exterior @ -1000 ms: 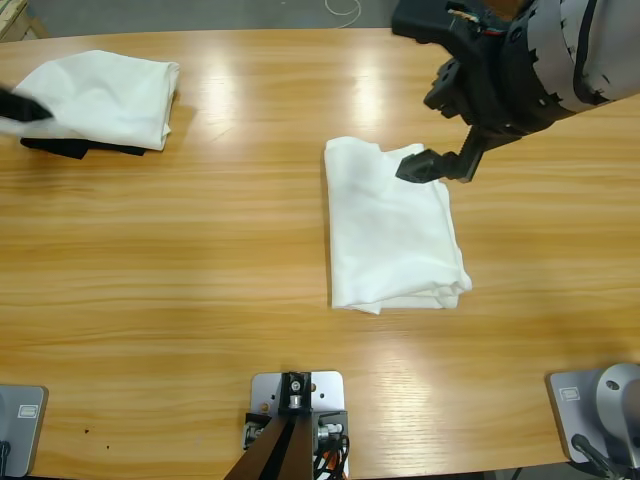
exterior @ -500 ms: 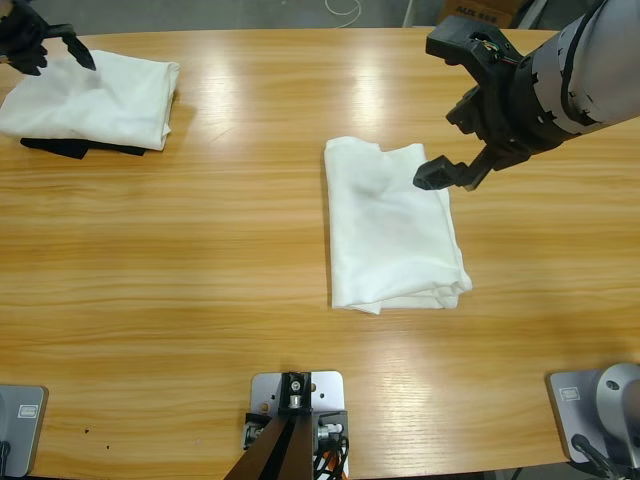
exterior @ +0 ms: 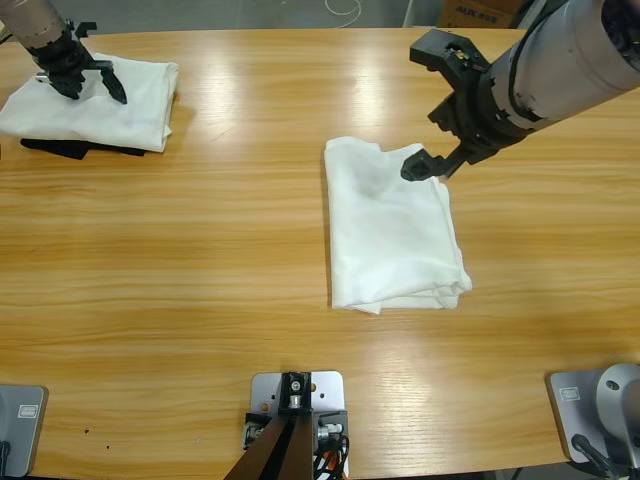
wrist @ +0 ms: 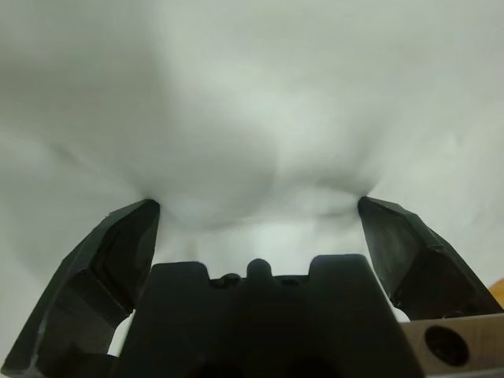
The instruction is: Fold clothes
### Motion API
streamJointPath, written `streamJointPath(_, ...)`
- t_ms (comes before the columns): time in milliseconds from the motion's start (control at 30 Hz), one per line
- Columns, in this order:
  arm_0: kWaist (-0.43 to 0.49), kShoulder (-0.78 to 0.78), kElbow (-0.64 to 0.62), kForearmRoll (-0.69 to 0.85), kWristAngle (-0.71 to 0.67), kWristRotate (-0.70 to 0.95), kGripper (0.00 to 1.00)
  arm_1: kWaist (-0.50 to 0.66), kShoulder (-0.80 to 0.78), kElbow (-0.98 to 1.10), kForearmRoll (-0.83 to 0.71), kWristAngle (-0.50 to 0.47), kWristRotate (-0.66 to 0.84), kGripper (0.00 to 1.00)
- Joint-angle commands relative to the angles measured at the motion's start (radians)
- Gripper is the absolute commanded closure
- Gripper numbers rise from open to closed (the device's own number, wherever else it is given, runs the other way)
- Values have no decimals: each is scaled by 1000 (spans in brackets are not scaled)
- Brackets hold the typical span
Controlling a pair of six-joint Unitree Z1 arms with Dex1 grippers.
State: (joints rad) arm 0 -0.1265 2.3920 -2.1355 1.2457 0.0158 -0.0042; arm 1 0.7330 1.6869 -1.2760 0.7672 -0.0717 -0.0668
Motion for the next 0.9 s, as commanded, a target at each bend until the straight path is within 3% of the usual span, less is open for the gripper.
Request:
streamJointPath(33, 16, 118, 47, -2, -44, 56, 35, -26, 27, 34, 10, 12, 7, 0)
streamJointPath(300, 103, 121, 132, -38, 24, 169, 32, -26, 0, 71, 9, 21, 16, 0)
streamJointPath(500, 74, 106, 174, -52, 47, 281, 32, -26, 2, 67, 7, 21, 16, 0)
streamJointPath(633, -69, 9, 422, -228, 43, 407, 32, -26, 0, 64, 7, 17, 16, 0)
streamJointPath(767, -245, -147, 851, -590, 86, 699, 27, -26, -19, 76, 11, 15, 16, 0)
streamJointPath(900, -362, -228, 1042, -753, -11, 787, 23, -26, -47, 101, 11, 13, 16, 0)
